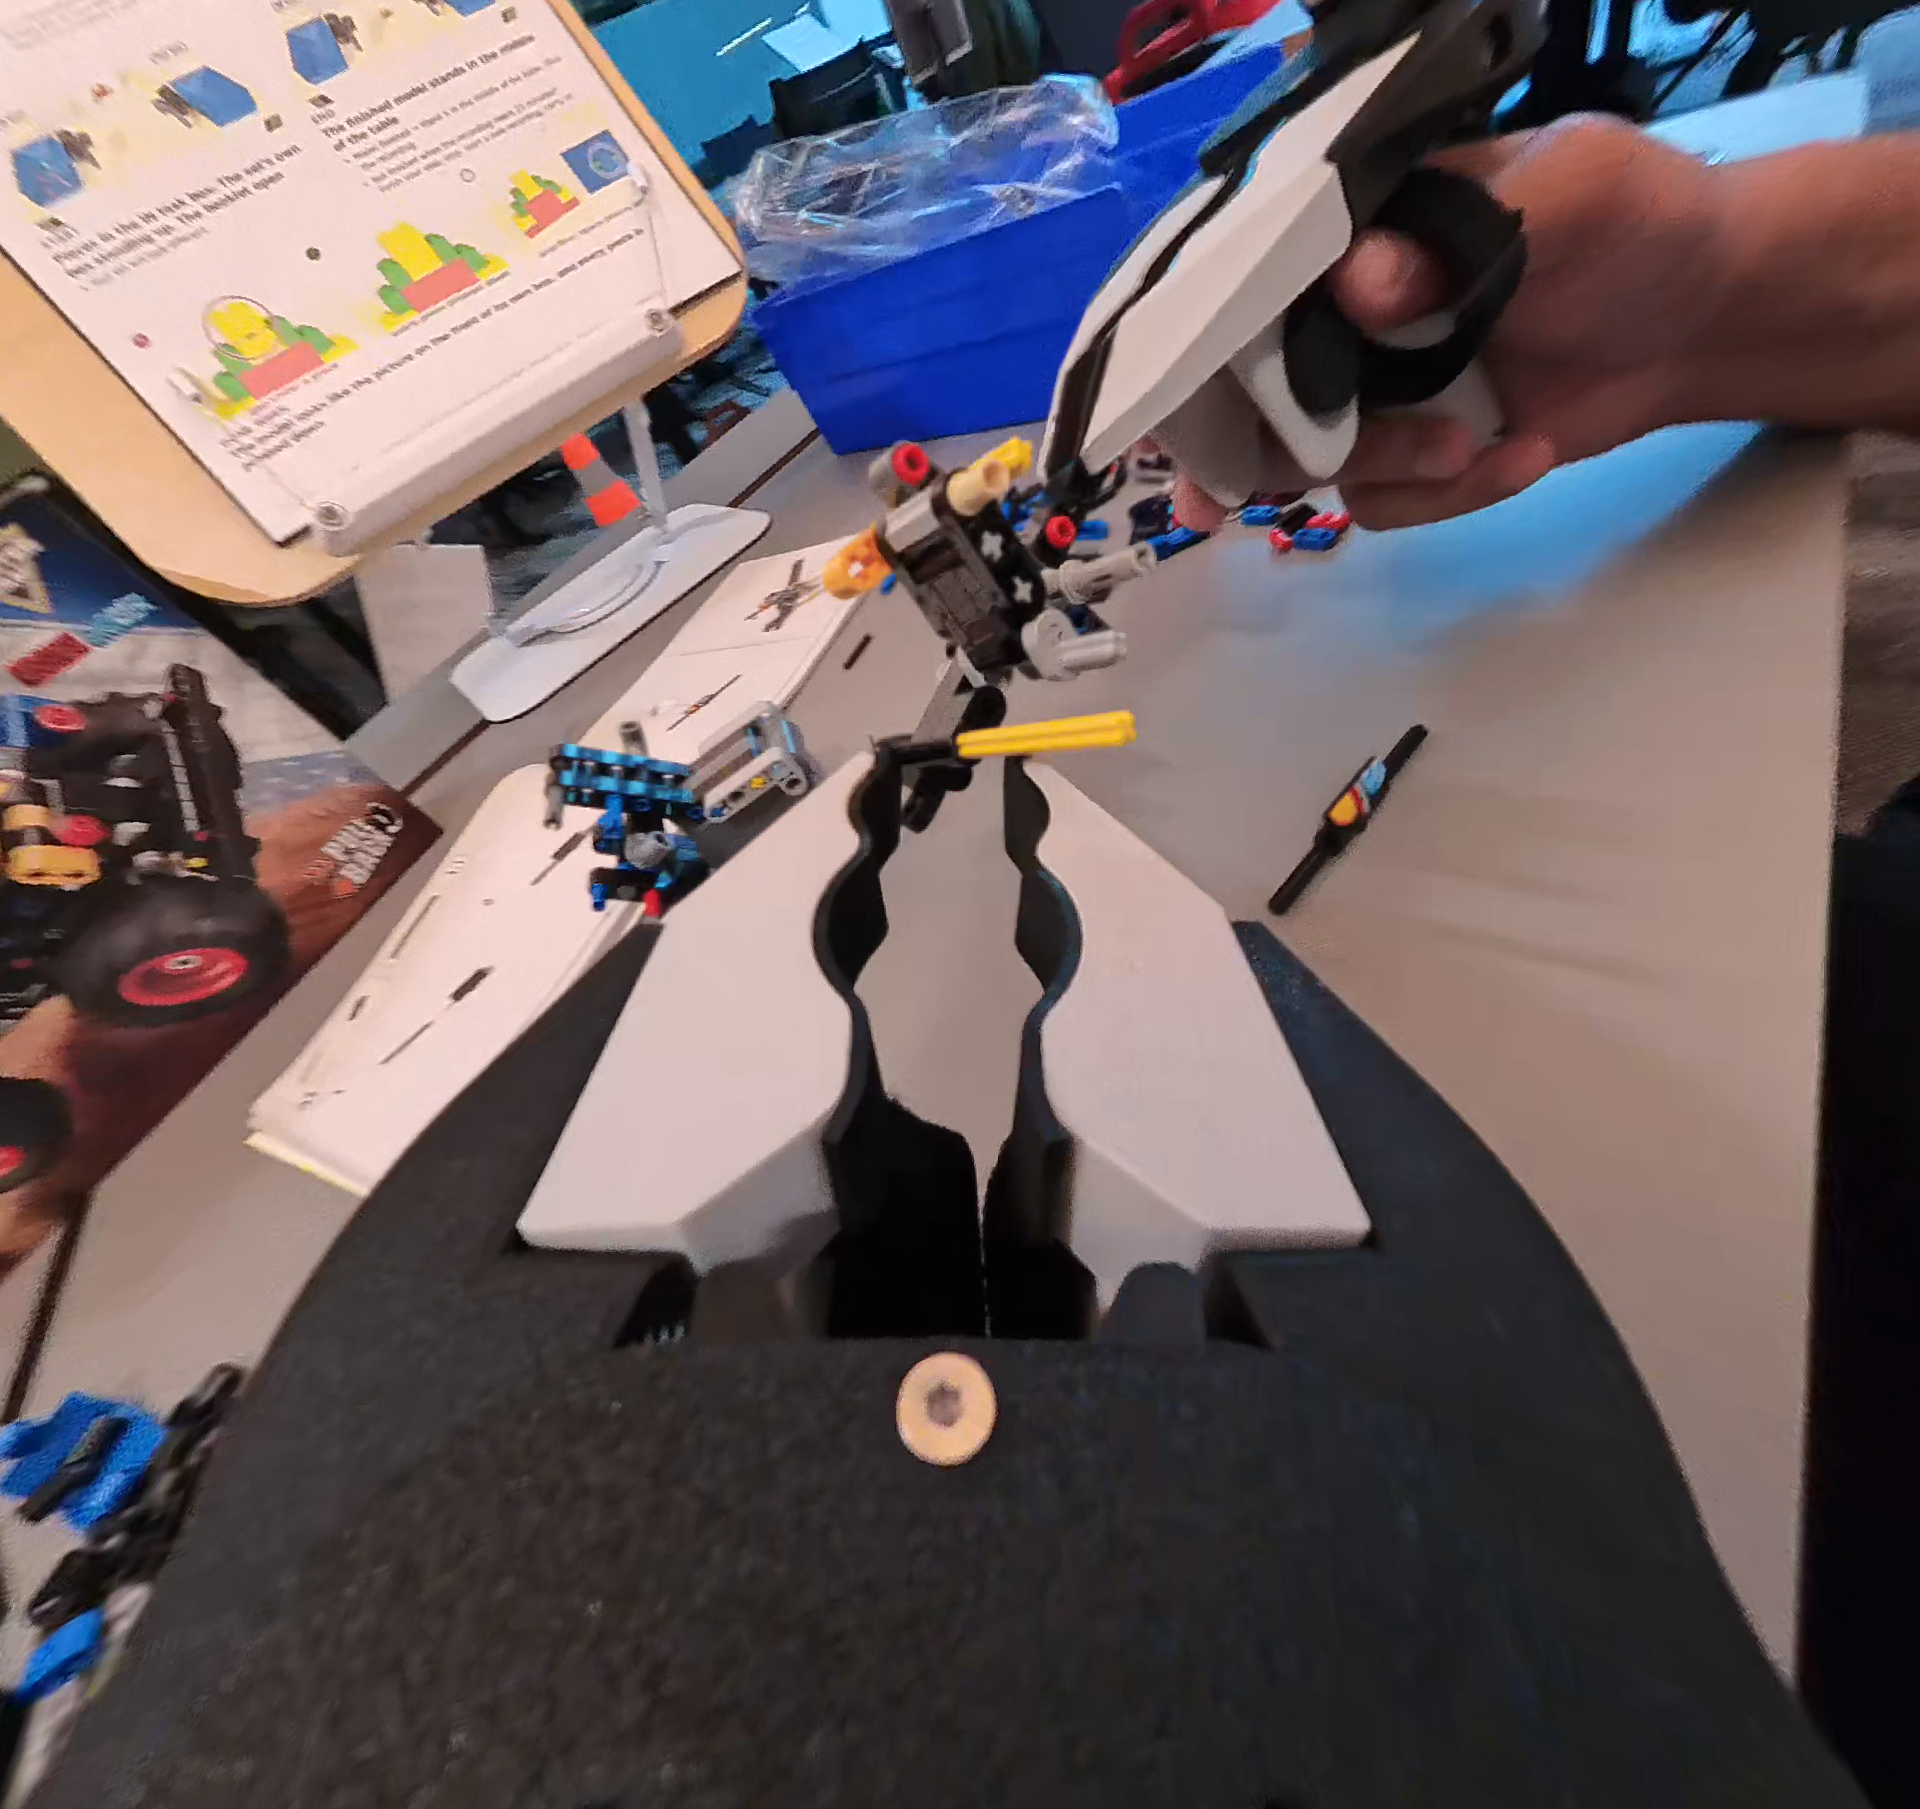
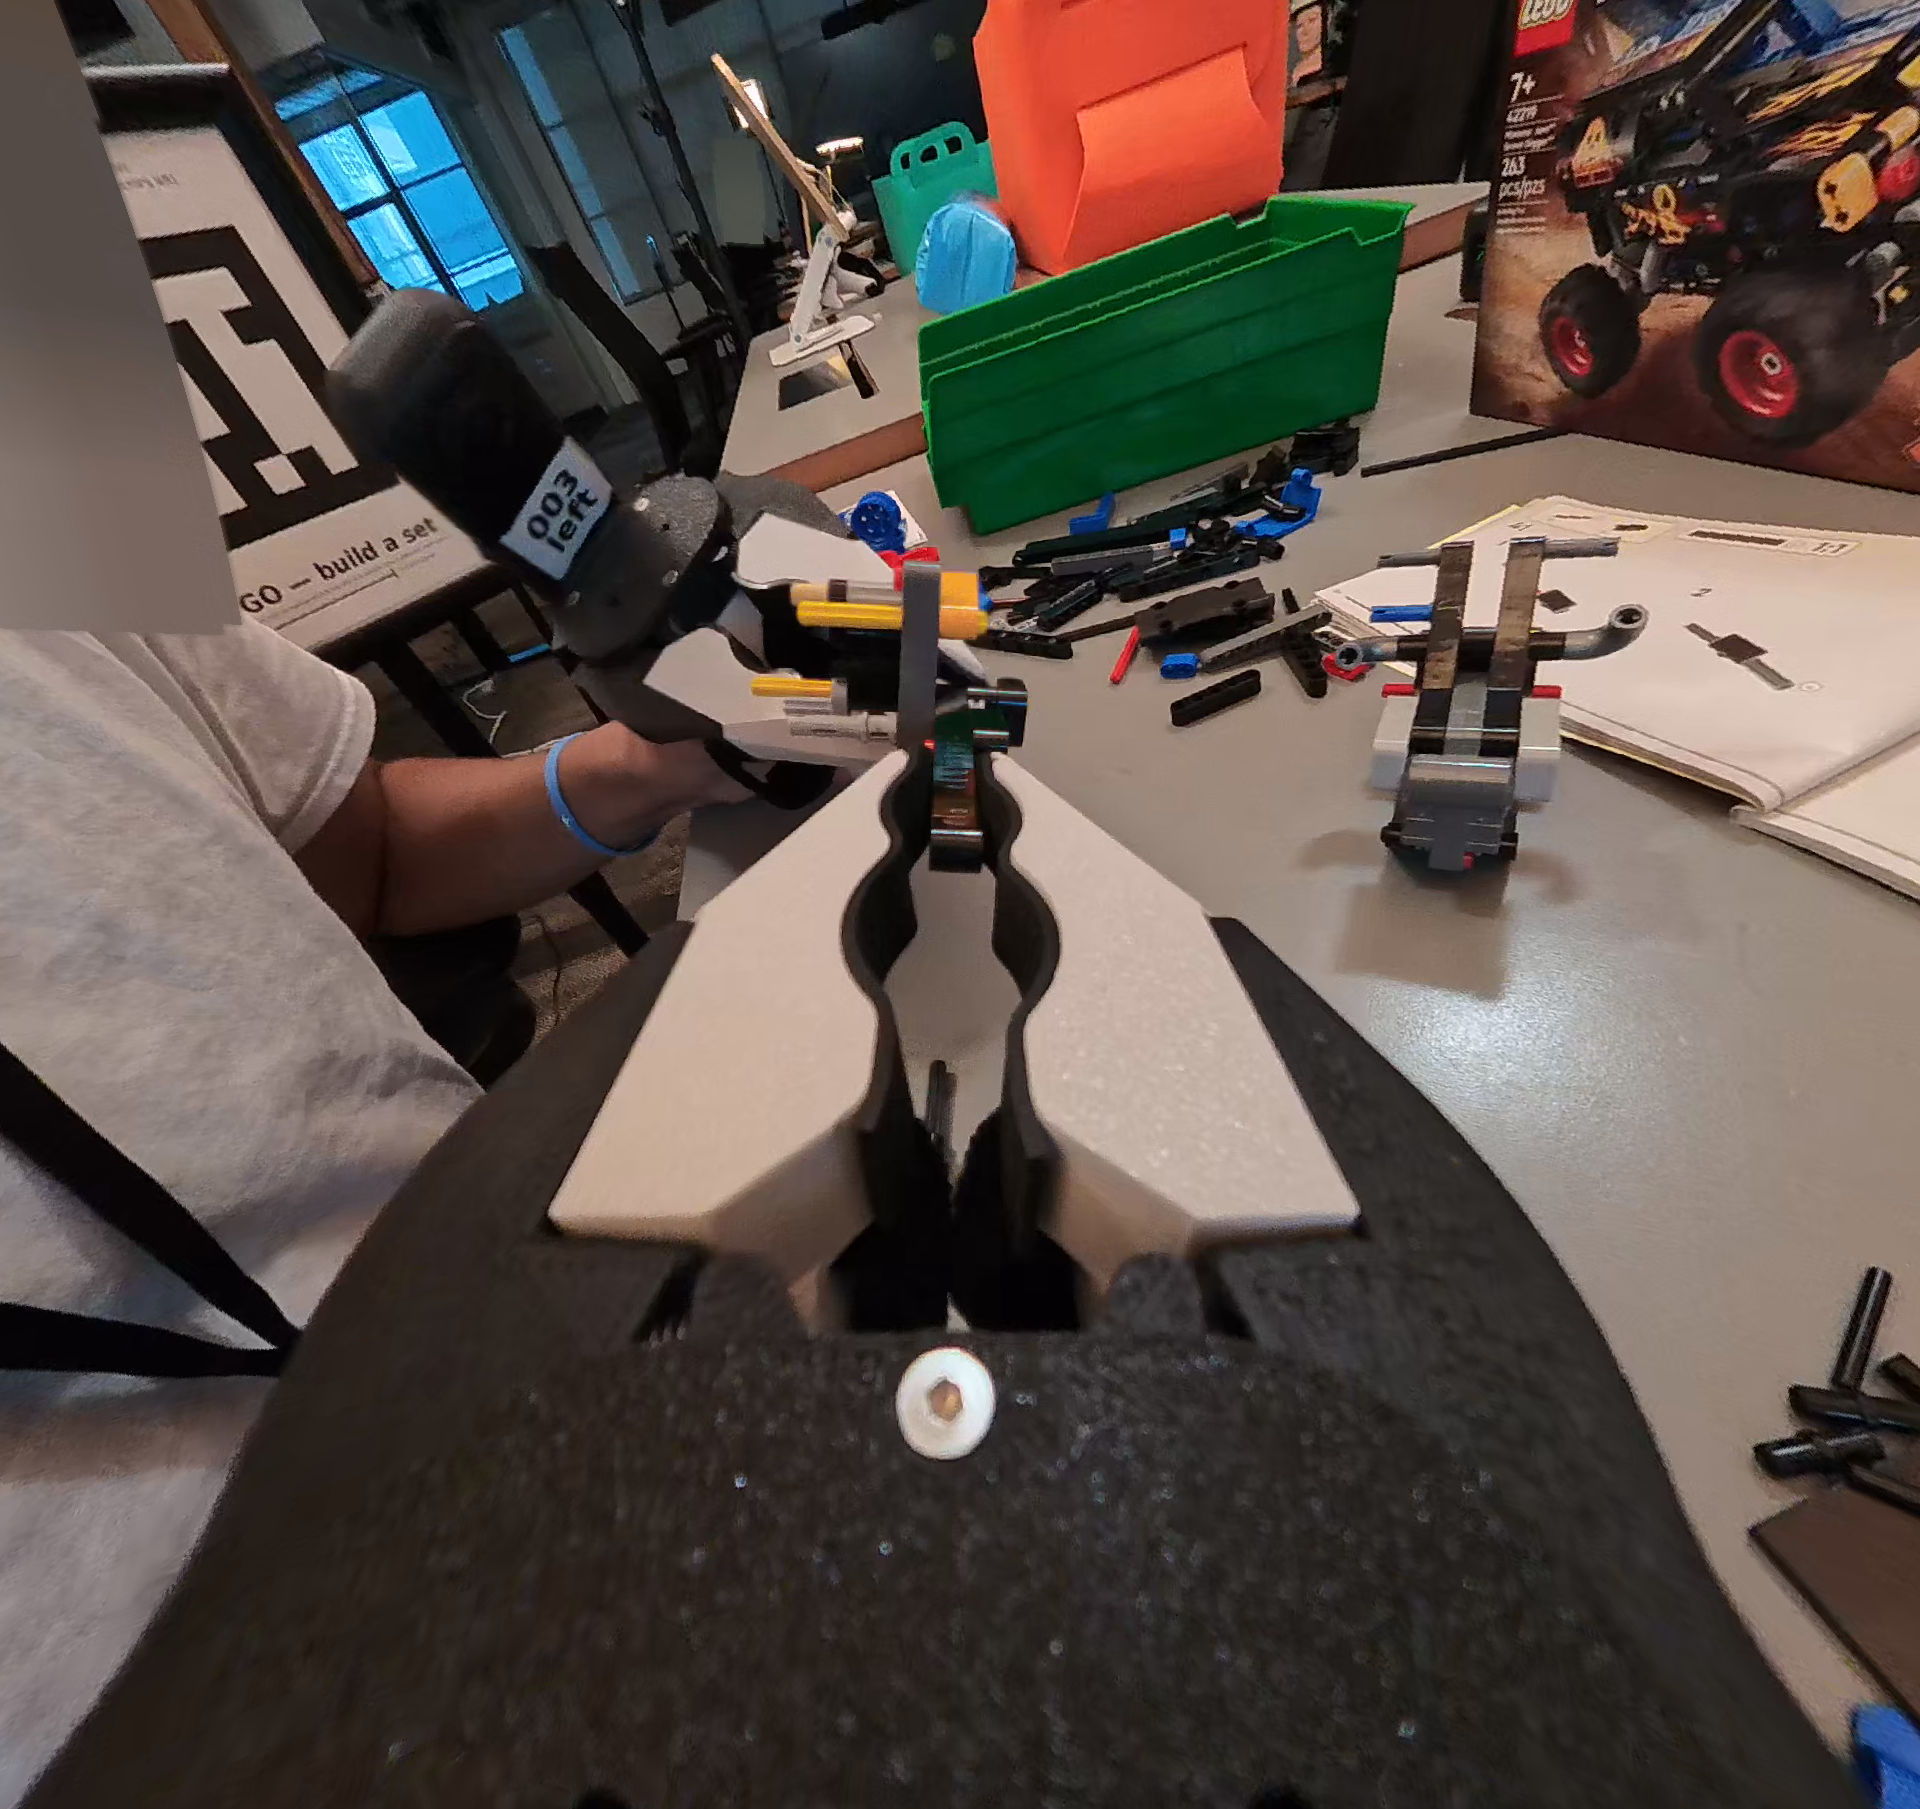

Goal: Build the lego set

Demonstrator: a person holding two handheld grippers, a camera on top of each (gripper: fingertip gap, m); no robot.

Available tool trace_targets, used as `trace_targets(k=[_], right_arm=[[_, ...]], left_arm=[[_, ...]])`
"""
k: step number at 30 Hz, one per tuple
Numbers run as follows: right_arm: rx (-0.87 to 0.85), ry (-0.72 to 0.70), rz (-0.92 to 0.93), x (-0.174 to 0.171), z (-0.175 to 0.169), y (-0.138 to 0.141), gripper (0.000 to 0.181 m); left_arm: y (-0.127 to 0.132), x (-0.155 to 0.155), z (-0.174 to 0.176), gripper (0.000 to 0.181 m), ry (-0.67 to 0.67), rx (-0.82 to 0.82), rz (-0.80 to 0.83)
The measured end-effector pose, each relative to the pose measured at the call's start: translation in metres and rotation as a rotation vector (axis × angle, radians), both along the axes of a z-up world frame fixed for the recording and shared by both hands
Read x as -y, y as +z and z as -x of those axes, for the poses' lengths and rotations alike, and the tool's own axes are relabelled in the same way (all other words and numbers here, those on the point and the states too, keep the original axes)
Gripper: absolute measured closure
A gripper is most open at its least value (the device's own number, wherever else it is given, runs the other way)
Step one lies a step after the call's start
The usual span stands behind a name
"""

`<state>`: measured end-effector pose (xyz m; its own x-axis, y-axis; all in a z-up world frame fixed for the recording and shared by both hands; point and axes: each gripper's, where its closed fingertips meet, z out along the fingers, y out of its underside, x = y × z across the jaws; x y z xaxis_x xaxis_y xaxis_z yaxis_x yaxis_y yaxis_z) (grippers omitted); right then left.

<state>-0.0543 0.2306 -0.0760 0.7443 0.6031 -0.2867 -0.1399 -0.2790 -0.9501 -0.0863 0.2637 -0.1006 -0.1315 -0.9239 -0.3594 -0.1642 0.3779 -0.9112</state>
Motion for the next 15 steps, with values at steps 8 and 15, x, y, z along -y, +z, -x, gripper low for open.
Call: trace_targets(k=[8,15], right_arm=[[-0.073,0.027,0.012,0.003,-0.007,0.005,0.174],[-0.209,0.155,-0.012,0.015,-0.003,0.02,0.175]], left_arm=[[0.001,0.013,0.004,0.154,-0.134,-0.024,0.174],[0.004,0.017,0.012,0.138,-0.271,-0.084,0.454]])
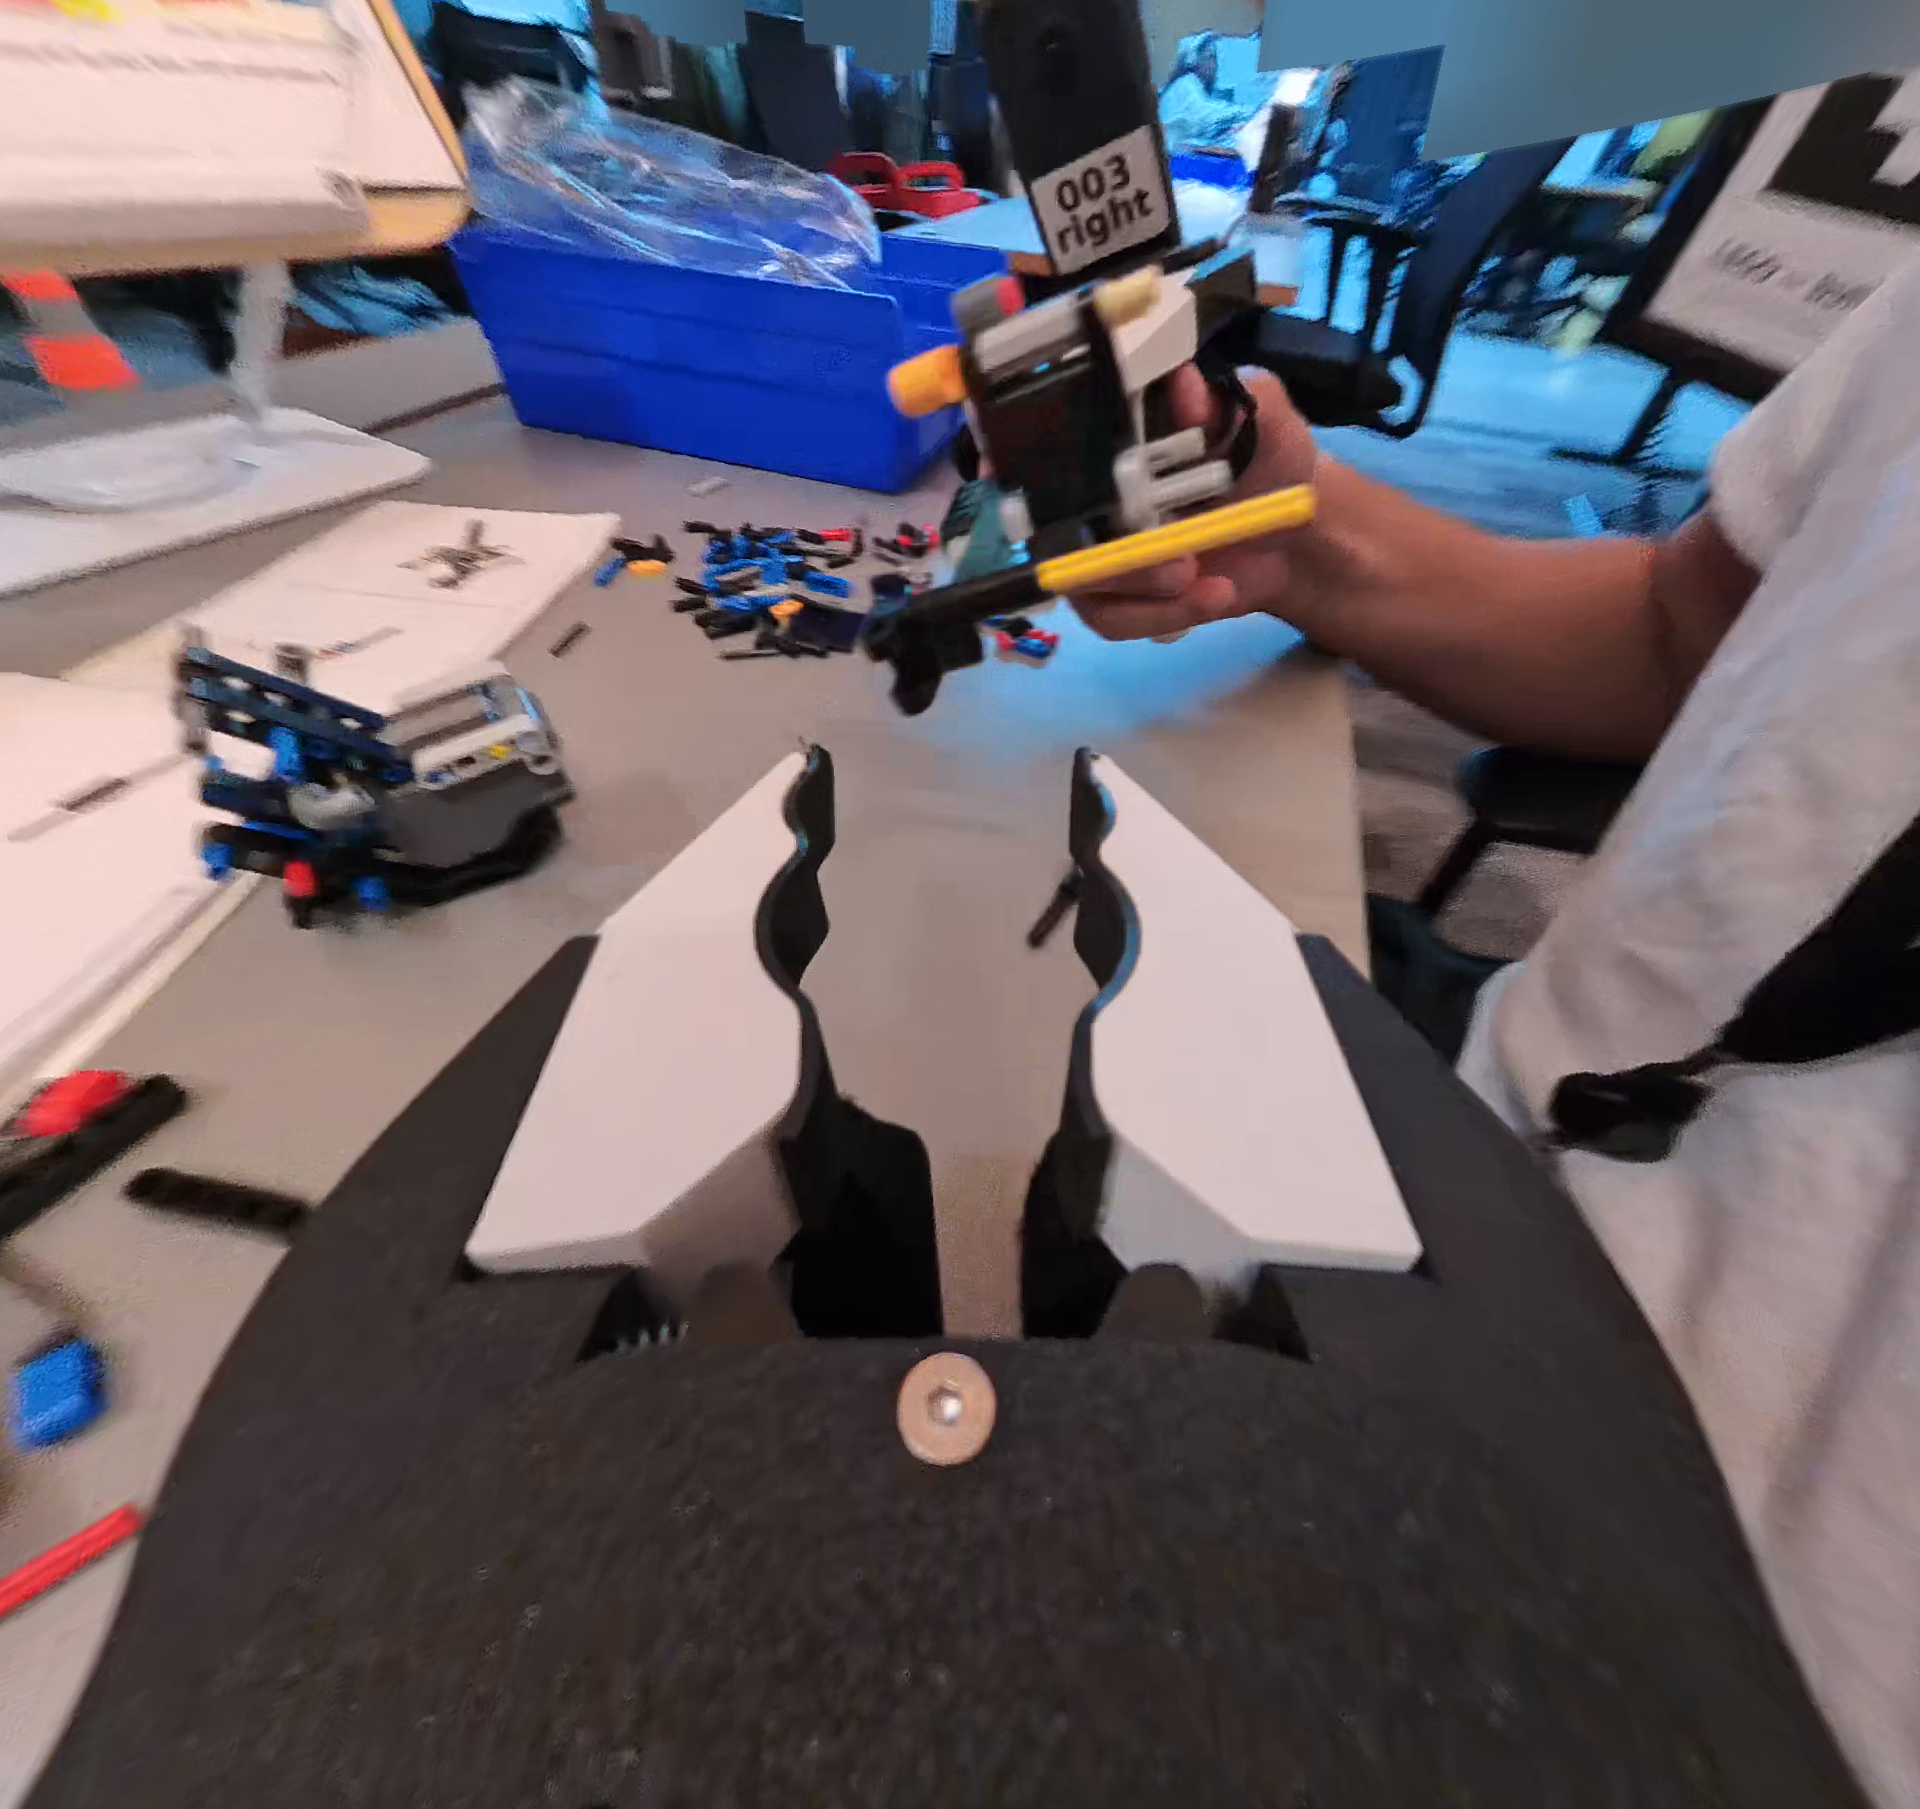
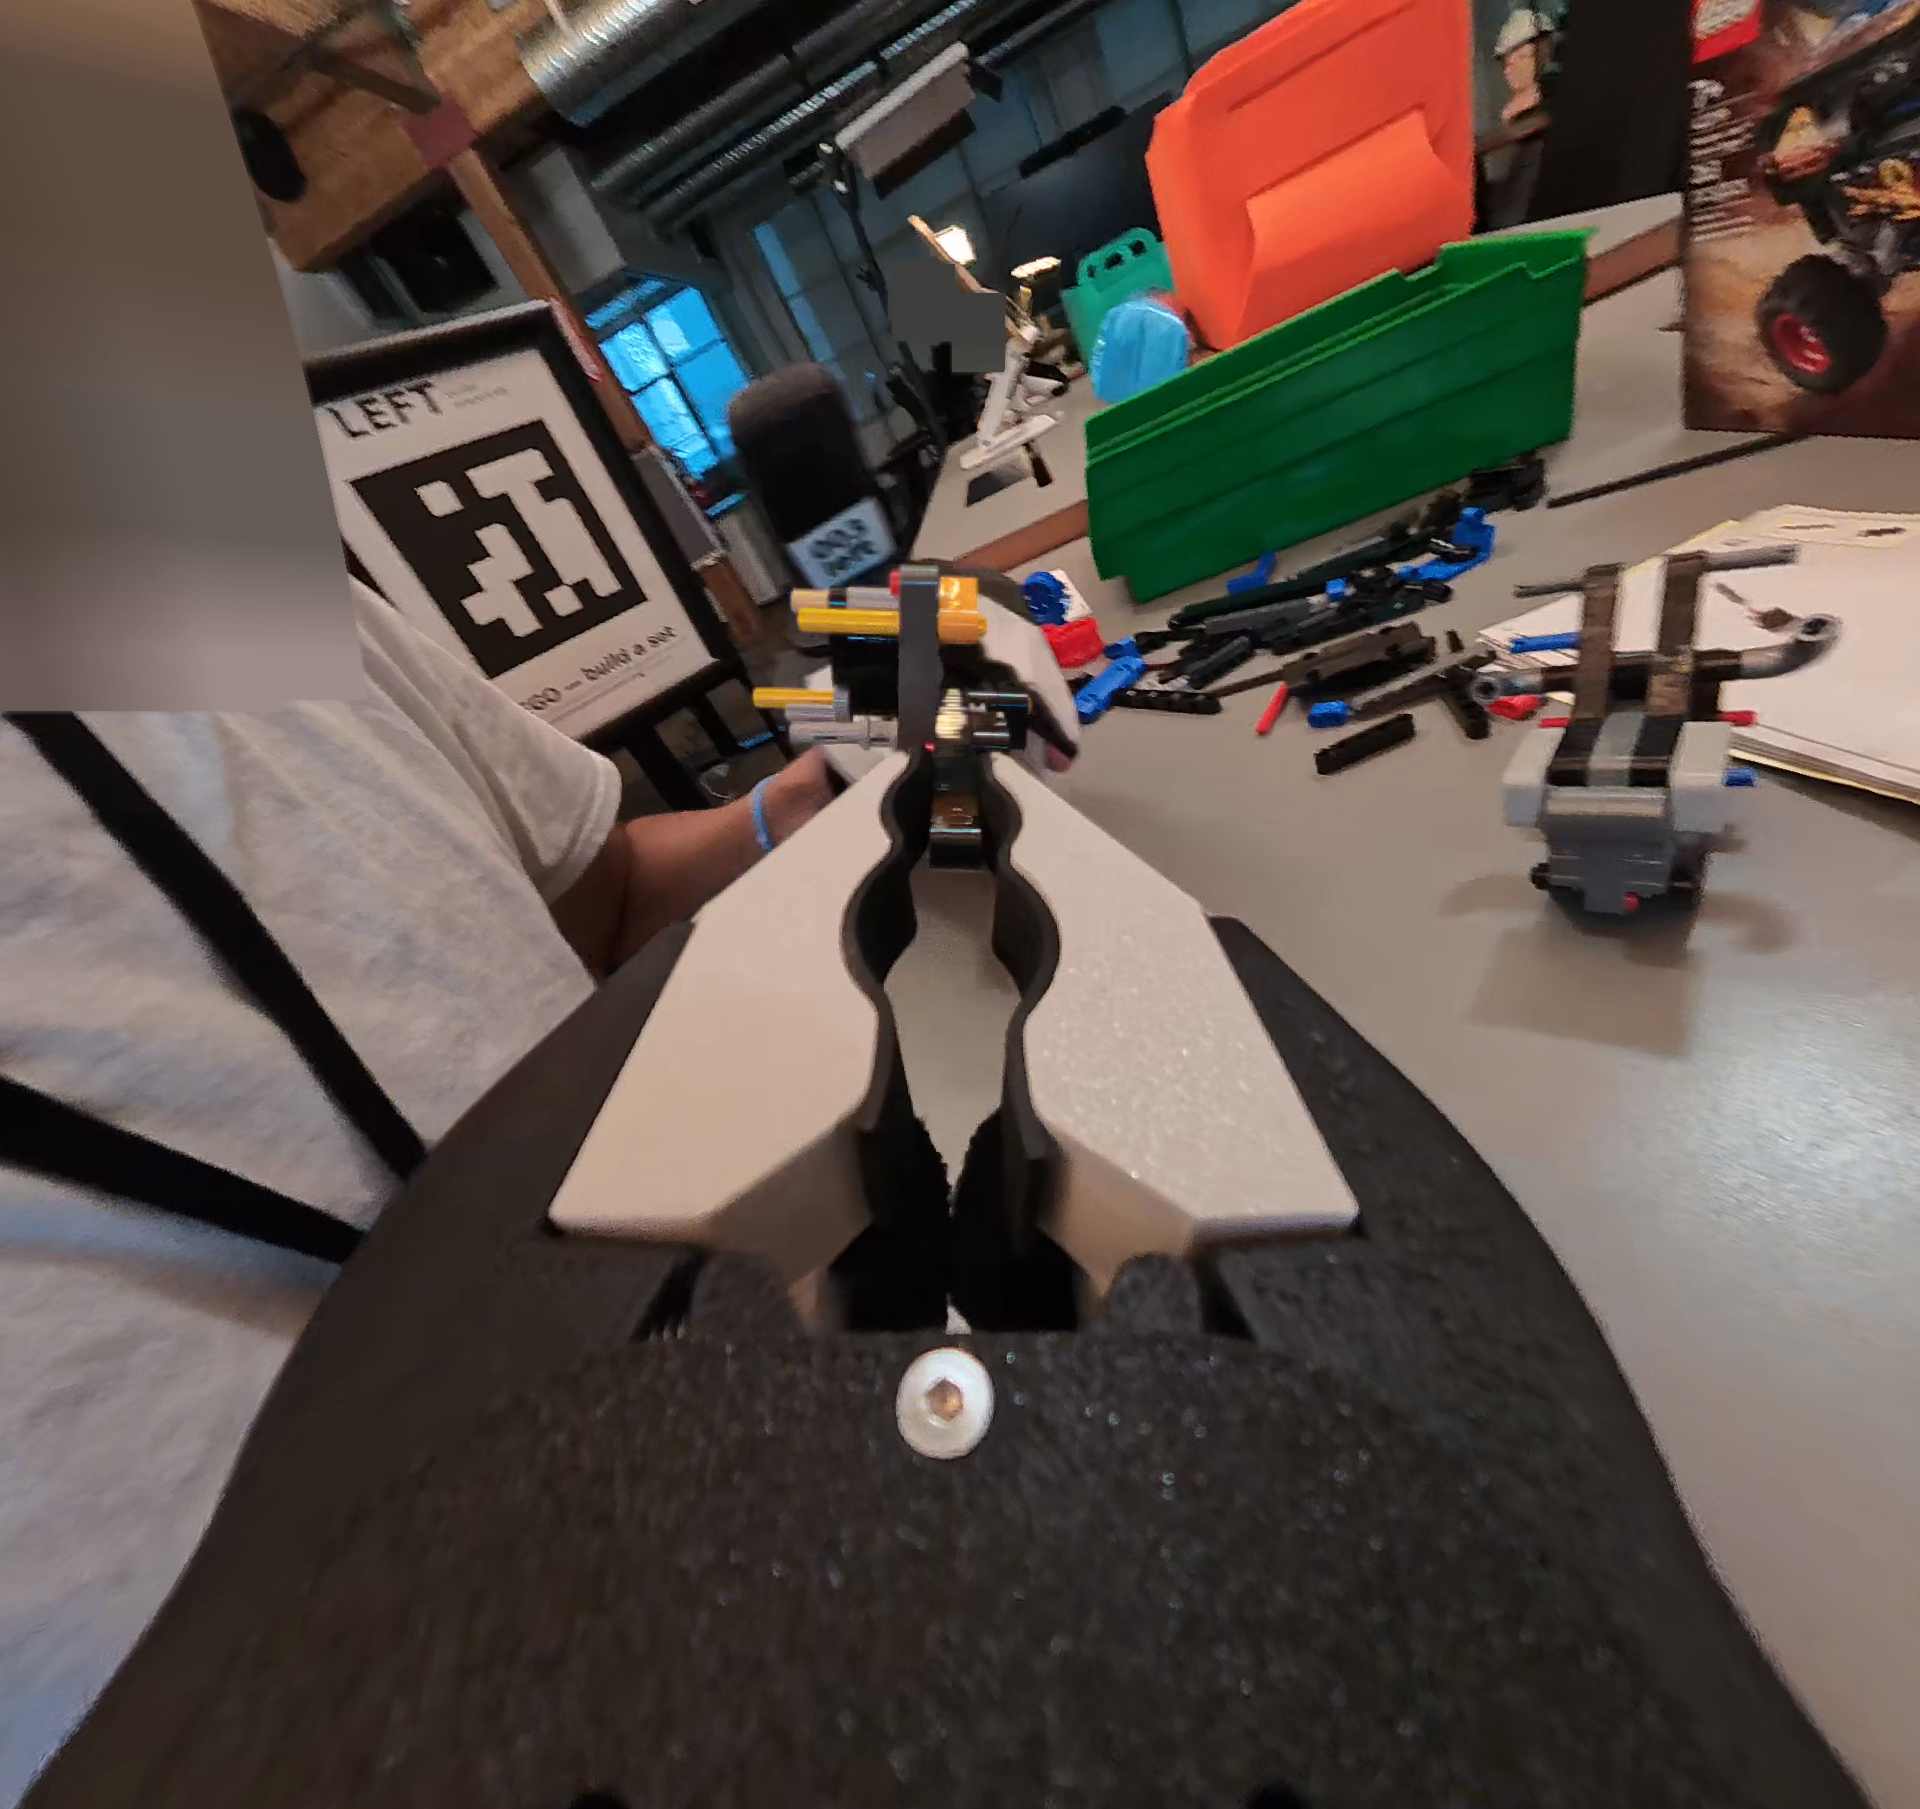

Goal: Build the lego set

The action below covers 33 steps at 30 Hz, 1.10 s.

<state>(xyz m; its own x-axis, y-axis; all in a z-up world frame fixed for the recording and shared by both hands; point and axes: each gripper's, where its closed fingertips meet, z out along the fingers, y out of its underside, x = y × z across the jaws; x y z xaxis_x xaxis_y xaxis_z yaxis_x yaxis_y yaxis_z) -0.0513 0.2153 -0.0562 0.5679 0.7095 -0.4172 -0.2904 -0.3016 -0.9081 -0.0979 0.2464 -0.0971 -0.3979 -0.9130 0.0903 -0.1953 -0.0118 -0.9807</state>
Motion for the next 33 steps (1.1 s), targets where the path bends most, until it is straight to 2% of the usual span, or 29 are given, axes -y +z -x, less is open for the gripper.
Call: trace_targets(k=[3,5,7,11,14,18,22,28,33], right_arm=[[-0.053,0.061,-0.021,0.005,0.005,0.006,0.175],[-0.085,0.099,-0.022,0.009,0.007,0.008,0.175],[-0.122,0.133,-0.023,0.012,0.008,0.013,0.175],[-0.12,0.179,-0.006,0.017,0.012,0.011,0.175],[-0.105,0.215,-0.015,0.022,0.017,0.012,0.175],[-0.035,0.245,-0.008,0.026,0.025,0.004,0.175],[0.015,0.246,0.009,0.026,0.029,-0.004,0.174],[0.079,0.23,0.048,0.024,0.027,-0.016,0.175],[0.087,0.027,0.107,-0.004,-0.001,-0.025,0.167]], left_arm=[[0.007,0.001,0.003,0.136,-0.073,-0.089,0.224],[0.025,0.001,0.01,0.14,-0.139,-0.076,0.365],[0.04,-0.007,0.017,0.144,-0.149,-0.052,0.397],[0.056,0.002,0.023,0.147,-0.239,-0.103,0.334],[0.057,0.019,0.017,0.15,-0.283,-0.162,0.23],[0.056,0.036,0.015,0.152,-0.335,-0.218,0.17],[0.049,0.04,0.016,0.175,-0.348,-0.264,0.143],[0.029,0.036,0.013,0.175,-0.273,-0.305,0.043],[0.008,0.014,-0.006,0.175,-0.061,-0.296,0.004]])
